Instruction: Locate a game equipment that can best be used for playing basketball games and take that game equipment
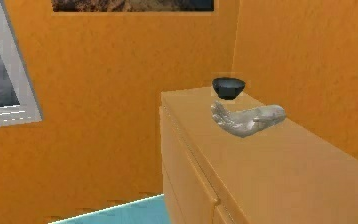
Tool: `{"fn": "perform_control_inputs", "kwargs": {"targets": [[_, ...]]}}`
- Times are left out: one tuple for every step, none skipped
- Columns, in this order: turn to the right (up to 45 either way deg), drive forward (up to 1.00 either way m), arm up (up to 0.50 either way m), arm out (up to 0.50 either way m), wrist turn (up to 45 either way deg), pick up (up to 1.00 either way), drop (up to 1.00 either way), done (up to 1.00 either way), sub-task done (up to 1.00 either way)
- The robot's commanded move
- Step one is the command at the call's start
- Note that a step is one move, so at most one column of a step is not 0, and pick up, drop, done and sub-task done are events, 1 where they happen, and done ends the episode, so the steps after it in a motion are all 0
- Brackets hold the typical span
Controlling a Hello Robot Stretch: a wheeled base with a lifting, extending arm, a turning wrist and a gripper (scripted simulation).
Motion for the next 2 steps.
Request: {"fn": "perform_control_inputs", "kwargs": {"targets": [[0.0,0.00,0.00,0.00,45.0,0.00,0.00,0.00,0.00],[0.0,0.00,0.00,0.00,45.0,0.00,0.00,0.00,0.00]]}}
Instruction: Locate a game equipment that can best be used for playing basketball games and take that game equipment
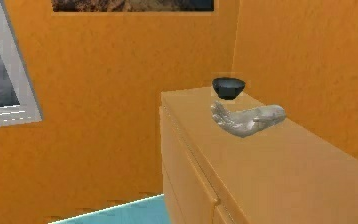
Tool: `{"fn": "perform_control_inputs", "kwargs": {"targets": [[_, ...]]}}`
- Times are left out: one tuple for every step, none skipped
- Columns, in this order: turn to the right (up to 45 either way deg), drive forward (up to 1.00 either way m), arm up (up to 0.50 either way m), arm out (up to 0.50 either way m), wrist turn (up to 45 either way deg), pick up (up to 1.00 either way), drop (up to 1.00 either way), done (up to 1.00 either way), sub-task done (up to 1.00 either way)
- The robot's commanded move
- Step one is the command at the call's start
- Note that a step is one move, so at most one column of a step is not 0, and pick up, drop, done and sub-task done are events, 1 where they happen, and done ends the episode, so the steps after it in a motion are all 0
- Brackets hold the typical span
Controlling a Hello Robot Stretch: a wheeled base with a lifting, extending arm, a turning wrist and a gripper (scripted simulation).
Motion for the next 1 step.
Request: {"fn": "perform_control_inputs", "kwargs": {"targets": [[0.0,0.00,0.00,0.00,45.0,0.00,0.00,0.00,0.00]]}}
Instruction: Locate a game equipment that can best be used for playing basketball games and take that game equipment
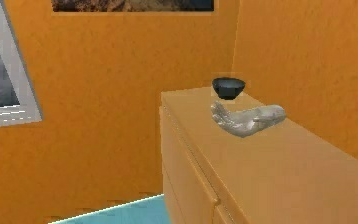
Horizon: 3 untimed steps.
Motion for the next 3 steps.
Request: {"fn": "perform_control_inputs", "kwargs": {"targets": [[0.0,0.00,0.00,0.00,30.0,0.00,0.00,0.00,0.00],[0.0,0.00,0.00,0.00,0.0,1.00,0.00,0.00,0.00],[0.0,0.00,0.00,0.00,0.0,0.00,0.00,1.00,0.00]]}}
